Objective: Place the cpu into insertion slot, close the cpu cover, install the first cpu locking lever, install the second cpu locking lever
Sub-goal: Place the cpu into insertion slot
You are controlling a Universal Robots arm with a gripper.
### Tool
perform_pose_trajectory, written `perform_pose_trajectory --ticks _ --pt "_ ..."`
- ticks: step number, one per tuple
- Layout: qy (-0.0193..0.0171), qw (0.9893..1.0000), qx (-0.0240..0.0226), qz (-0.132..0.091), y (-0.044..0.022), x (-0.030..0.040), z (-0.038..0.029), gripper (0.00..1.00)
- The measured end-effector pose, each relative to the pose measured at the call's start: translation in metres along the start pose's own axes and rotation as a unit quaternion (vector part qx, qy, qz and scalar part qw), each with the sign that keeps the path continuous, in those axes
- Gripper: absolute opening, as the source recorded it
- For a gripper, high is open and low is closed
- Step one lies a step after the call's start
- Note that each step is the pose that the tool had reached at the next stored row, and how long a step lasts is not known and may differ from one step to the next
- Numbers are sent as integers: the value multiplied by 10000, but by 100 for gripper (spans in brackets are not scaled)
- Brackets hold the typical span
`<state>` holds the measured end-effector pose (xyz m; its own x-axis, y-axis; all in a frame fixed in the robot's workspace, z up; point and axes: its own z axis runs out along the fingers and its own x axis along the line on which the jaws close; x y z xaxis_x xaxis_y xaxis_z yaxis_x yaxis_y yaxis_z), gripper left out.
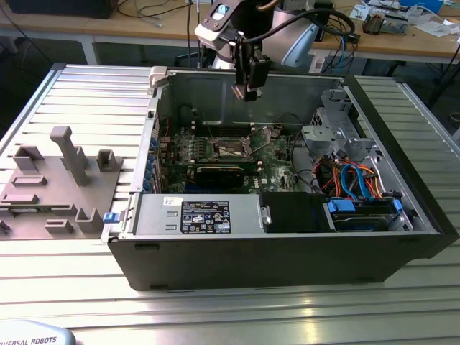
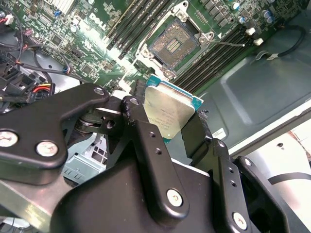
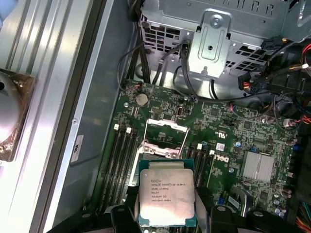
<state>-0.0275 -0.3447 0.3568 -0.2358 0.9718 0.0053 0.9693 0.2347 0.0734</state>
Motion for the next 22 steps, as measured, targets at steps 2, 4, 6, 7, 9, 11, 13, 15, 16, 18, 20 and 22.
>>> perform_pose_trajectory --ticks 2,4,6,7,9,11,13,15,16,18,20,22 --pt "10 10000 40 15 0 0 1 54" --pt "25 9999 109 31 1 0 0 54" --pt "34 9999 154 40 0 0 0 54" --pt "38 9998 171 43 0 0 0 54" --pt "47 9998 210 53 0 0 0 54" --pt "54 9997 246 63 0 0 0 54" --pt "58 9996 261 69 0 0 0 54" --pt "57 9996 267 87 0 0 0 54" --pt "56 9996 267 103 0 0 0 54" --pt "54 9995 266 167 1 0 0 54" --pt "52 9994 266 201 1 0 0 54" --pt "50 9994 265 234 0 0 0 54"
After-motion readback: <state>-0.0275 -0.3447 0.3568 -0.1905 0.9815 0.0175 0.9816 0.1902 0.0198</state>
